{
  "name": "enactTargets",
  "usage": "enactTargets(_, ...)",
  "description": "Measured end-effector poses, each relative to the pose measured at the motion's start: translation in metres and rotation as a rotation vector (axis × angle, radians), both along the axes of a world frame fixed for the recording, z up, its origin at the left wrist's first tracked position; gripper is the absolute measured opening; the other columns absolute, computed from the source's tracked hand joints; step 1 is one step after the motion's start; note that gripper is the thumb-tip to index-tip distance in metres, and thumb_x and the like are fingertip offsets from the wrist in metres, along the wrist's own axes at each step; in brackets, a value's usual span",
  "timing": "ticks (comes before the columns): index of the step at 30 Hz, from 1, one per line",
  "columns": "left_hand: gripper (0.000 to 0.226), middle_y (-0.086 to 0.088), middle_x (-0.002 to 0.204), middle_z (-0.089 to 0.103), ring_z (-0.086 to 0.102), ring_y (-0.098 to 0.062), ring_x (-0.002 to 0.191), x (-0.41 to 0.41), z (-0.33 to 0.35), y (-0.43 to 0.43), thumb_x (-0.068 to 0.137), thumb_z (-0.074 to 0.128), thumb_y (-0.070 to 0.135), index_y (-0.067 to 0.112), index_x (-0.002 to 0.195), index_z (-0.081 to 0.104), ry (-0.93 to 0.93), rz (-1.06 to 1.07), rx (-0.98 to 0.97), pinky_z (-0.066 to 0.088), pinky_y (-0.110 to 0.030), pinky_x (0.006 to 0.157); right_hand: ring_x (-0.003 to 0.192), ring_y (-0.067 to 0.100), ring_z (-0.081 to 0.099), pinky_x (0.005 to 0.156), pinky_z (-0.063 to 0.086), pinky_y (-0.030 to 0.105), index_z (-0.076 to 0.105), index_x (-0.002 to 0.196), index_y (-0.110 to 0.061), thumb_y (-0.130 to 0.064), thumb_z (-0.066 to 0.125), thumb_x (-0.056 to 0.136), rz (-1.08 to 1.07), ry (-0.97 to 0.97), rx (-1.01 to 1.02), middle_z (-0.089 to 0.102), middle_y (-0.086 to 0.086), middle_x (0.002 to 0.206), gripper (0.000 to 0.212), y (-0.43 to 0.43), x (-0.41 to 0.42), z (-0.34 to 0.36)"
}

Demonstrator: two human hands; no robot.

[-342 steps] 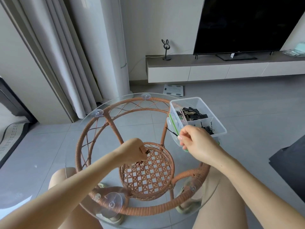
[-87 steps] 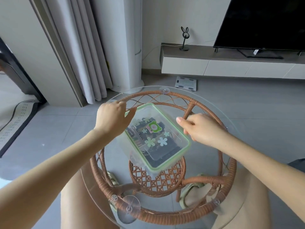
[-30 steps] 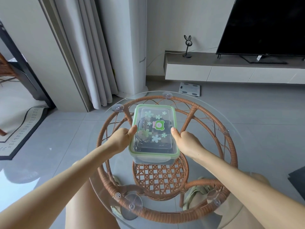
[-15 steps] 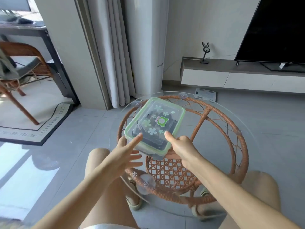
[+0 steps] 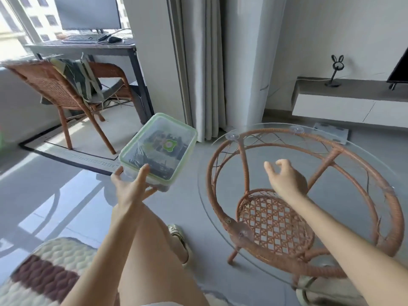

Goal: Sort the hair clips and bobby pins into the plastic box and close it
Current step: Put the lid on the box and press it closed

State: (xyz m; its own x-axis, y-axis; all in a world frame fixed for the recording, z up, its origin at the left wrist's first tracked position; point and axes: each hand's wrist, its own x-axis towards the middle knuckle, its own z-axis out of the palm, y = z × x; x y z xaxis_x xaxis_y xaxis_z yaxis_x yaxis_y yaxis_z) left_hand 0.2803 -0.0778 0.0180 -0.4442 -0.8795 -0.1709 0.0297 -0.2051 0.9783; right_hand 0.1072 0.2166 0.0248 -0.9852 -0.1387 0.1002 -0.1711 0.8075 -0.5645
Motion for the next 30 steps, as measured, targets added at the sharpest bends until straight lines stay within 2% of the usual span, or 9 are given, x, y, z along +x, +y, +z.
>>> enactTargets(3,0.073,-0.018,0.123,0.054,0.068,-0.029,0.091,-0.015,-0.01,-0.03,0.069,0.077,0.031,0.031,0.126,0.031,-0.057,0.036,-0.037,0.059,-0.036,0.065,0.123,0.038,0.043,0.1,0.036,0.05,0.037,0.135,-0.015,-0.053,0.034,0.09,-0.06,0.029,0.329,0.047,0.019,0.136,0.059,0.042,-0.031,-0.028)
enactTargets(6,0.072,-0.019,0.126,0.052,0.065,-0.034,0.095,-0.036,-0.039,-0.05,0.074,0.075,0.028,0.029,0.13,0.031,-0.138,-0.017,-0.004,0.058,-0.041,0.07,0.14,0.034,0.02,0.113,0.015,0.052,0.026,0.143,-0.025,-0.059,0.023,0.09,-0.036,-0.046,0.502,0.024,0.016,0.152,0.064,0.067,-0.049,-0.042)
enactTargets(10,0.074,-0.021,0.123,0.051,0.065,-0.033,0.092,-0.059,-0.087,-0.053,0.075,0.073,0.032,0.028,0.134,0.03,-0.295,-0.17,0.053,0.059,-0.035,0.053,0.142,0.031,0.015,0.115,0.012,0.049,0.026,0.143,-0.032,-0.059,0.016,0.09,-0.012,-0.01,0.579,0.022,0.015,0.153,0.06,0.069,-0.055,-0.047)
enactTargets(14,0.074,-0.026,0.107,0.057,0.064,-0.037,0.088,-0.076,-0.128,-0.033,0.076,0.073,0.032,0.025,0.137,0.031,-0.408,-0.371,0.166,0.059,-0.038,0.053,0.141,0.031,0.018,0.115,0.013,0.05,0.031,0.142,-0.028,-0.055,0.02,0.091,-0.01,0.026,0.532,0.027,0.015,0.151,0.058,0.068,-0.053,-0.049)
enactTargets(17,0.065,-0.028,0.103,0.06,0.064,-0.034,0.073,-0.092,-0.16,-0.009,0.08,0.069,0.031,0.021,0.134,0.034,-0.438,-0.537,0.234,0.059,-0.042,0.057,0.14,0.032,0.021,0.115,0.013,0.05,0.034,0.14,-0.023,-0.053,0.022,0.092,-0.026,0.054,0.491,0.03,0.015,0.15,0.059,0.067,-0.053,-0.051)
enactTargets(20,0.05,-0.016,0.083,0.062,0.066,-0.023,0.056,-0.111,-0.188,0.025,0.081,0.068,0.023,0.009,0.122,0.043,-0.378,-0.67,0.277,0.055,-0.032,0.047,0.14,0.032,0.021,0.115,0.013,0.05,0.035,0.14,-0.021,-0.053,0.021,0.091,-0.033,0.064,0.494,0.03,0.016,0.149,0.06,0.068,-0.054,-0.054)
enactTargets(22,0.04,-0.017,0.094,0.061,0.066,-0.023,0.067,-0.125,-0.203,0.044,0.078,0.071,0.019,0.005,0.11,0.052,-0.327,-0.766,0.297,0.058,-0.031,0.053,0.141,0.032,0.019,0.115,0.013,0.051,0.034,0.14,-0.022,-0.053,0.02,0.091,-0.039,0.06,0.495,0.029,0.016,0.15,0.06,0.067,-0.052,-0.054)
enactTargets(25,0.052,-0.02,0.12,0.056,0.068,-0.035,0.088,-0.153,-0.218,0.076,0.079,0.065,0.018,0.009,0.125,0.041,-0.285,-0.951,0.415,0.058,-0.048,0.072,0.14,0.034,0.021,0.114,0.015,0.053,0.036,0.139,-0.02,-0.054,0.019,0.09,-0.044,0.058,0.504,0.03,0.018,0.149,0.062,0.066,-0.052,-0.057)
enactTargets(30,0.061,-0.017,0.113,0.063,0.069,-0.039,0.09,-0.191,-0.228,0.128,0.071,0.075,0.036,0.021,0.122,0.044,-0.34,-1.014,0.39,0.057,-0.053,0.074,0.138,0.037,0.026,0.113,0.019,0.054,0.04,0.137,-0.018,-0.051,0.021,0.089,-0.05,0.053,0.497,0.033,0.021,0.146,0.061,0.065,-0.052,-0.053)
